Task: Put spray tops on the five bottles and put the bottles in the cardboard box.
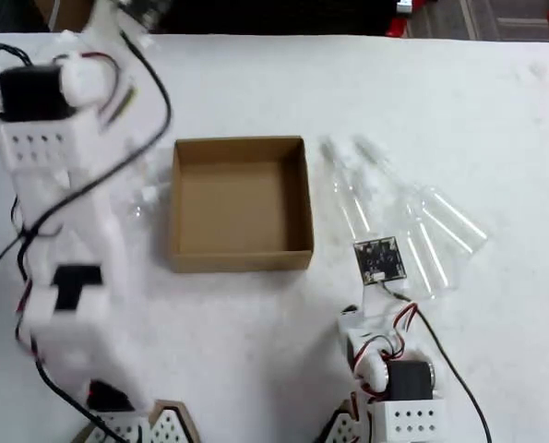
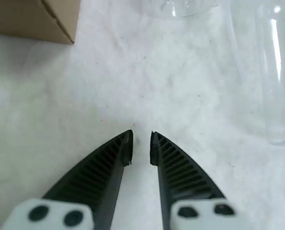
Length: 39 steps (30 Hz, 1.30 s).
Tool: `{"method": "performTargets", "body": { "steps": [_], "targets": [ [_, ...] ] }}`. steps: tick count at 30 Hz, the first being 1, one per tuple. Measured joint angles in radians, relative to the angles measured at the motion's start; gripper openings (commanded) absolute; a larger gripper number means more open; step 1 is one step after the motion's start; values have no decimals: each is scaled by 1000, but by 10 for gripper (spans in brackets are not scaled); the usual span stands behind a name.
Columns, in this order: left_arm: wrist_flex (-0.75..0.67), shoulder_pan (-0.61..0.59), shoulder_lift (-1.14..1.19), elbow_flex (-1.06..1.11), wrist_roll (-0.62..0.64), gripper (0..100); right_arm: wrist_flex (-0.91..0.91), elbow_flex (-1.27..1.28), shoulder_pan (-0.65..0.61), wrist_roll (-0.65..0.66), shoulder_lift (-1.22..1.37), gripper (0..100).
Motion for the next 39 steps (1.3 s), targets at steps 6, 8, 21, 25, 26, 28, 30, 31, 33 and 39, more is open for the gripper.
{"method": "performTargets", "body": {
  "steps": [6,8,21,25,26,28,30,31,33,39],
  "targets": [
    [-78,235,-479,557,15,22,0,0,0,0,0,45],
    [-186,270,-620,733,81,24,0,0,0,0,0,45],
    [-1178,262,-1157,1740,634,24,0,0,0,0,0,45],
    [-1313,261,-1122,1814,678,24,0,0,0,0,0,45],
    [-1338,256,-1096,1814,681,24,0,0,0,0,0,45],
    [-1384,232,-1022,1814,684,24,0,0,0,0,0,45],
    [-1428,207,-931,1800,687,24,0,0,0,0,0,45],
    [-1445,196,-884,1788,687,24,0,0,0,0,0,45],
    [-1468,173,-793,1752,689,24,0,0,0,0,0,45],
    [-1482,126,-577,1640,795,24,0,0,0,0,0,45]
  ]
}}
